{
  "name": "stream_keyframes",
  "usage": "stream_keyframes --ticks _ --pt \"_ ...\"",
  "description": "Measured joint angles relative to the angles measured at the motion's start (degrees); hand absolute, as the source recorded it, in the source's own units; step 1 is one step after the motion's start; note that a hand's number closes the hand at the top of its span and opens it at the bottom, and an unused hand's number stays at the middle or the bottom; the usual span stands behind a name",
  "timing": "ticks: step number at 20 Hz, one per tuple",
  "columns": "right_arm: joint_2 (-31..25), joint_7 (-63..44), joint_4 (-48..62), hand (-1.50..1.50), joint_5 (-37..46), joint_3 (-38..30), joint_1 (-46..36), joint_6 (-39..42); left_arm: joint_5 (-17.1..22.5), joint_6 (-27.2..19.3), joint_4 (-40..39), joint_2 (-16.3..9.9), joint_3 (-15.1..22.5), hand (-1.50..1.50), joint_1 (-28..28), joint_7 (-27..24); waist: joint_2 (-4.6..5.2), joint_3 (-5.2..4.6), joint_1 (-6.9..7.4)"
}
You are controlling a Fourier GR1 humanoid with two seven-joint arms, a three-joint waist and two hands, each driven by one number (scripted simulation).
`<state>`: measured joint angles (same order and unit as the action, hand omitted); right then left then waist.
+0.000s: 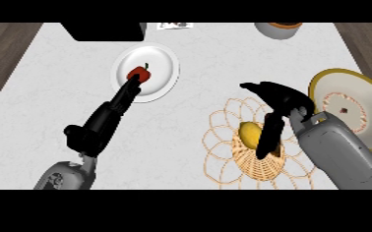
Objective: Pick the lemon from the placemat and place it in the bowl
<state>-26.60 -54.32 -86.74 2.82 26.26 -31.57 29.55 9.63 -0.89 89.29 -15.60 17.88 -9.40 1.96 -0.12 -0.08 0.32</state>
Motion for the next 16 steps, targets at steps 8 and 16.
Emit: stream_keyframes --ticks 8,16 --pt "2.8 -1.2 -1.6 -1.5 4.2 1.2 1.9 0.3 -1.6 1.3 2.1 0.7 -1.1 0.0 1.6 0.8 0.03 0.05 -0.17" --pt "4.5 0.5 -5.5 -1.5 13.9 2.2 6.4 -0.7 -3.5 2.3 0.6 3.1 -2.1 0.0 1.3 0.9 0.07 0.07 -0.36"
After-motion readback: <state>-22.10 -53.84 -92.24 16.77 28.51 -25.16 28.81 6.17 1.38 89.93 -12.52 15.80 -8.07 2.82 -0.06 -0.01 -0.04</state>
